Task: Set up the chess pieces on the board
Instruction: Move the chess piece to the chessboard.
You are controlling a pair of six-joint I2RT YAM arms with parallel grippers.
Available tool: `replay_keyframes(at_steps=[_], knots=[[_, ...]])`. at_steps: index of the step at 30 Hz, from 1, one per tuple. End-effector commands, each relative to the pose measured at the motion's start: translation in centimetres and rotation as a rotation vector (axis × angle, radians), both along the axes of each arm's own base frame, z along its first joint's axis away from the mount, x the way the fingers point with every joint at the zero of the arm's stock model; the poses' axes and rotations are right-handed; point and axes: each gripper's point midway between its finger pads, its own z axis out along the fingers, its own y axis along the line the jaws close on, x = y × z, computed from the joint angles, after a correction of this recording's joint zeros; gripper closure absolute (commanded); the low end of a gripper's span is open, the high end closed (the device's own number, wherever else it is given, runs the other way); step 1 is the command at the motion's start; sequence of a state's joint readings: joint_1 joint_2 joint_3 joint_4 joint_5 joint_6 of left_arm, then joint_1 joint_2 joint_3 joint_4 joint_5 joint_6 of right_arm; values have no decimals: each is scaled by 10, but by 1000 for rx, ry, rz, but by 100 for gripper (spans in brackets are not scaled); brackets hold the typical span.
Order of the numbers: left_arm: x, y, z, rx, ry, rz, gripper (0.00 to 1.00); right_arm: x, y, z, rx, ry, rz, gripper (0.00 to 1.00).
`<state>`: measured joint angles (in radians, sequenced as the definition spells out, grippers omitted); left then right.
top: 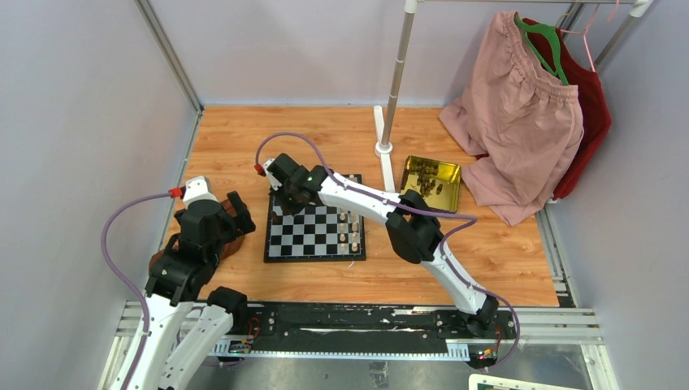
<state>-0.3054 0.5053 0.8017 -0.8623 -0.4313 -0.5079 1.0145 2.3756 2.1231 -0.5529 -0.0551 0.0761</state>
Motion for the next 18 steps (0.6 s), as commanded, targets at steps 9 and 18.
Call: replay_keyframes(at_steps=[9, 18], knots=[[4, 1, 11, 9, -25, 8, 0, 2, 7, -3, 36, 32, -1, 100], [5, 1, 12, 14, -24, 6, 0, 1, 10, -9, 42, 47, -3, 100]])
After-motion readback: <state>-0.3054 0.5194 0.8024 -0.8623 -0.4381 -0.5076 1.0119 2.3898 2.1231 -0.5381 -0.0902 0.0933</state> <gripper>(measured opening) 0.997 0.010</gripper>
